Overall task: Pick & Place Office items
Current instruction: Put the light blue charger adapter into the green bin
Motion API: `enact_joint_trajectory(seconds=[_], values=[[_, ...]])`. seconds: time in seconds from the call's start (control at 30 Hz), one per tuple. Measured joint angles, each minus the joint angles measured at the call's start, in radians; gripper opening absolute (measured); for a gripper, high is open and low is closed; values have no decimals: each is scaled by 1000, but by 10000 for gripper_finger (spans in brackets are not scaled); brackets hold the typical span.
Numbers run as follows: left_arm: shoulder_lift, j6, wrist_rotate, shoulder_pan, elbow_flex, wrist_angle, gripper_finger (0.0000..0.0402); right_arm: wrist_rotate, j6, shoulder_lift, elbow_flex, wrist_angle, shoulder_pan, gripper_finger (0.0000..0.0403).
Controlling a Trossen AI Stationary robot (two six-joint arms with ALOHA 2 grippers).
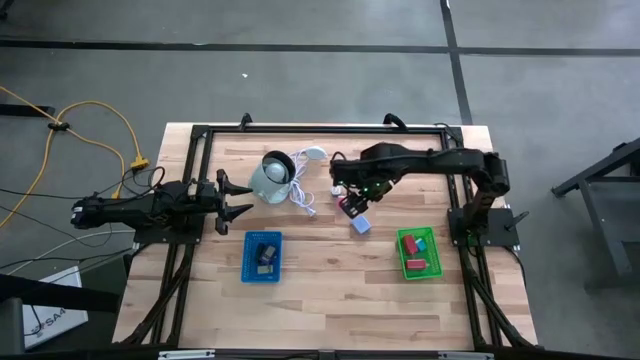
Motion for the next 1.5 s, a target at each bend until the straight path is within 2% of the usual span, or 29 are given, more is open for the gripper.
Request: enact_joint_trajectory(seconds=[0.4, 0.57, 0.93, 1.1, 1.5], values=[[0, 0, 0, 0, 0, 0, 212, 4, 107, 108, 0, 44, 23, 232], [0, 0, 0, 0, 0, 0, 212, 27, 140, 123, 1, 101, 40, 232], [0, 0, 0, 0, 0, 0, 212, 81, 216, 143, -4, 102, 89, 232], [0, 0, 0, 0, 0, 0, 212, 66, 262, 145, -79, 137, 103, 232], [0, 0, 0, 0, 0, 0, 212, 30, 261, 144, -232, 312, 101, 232]])
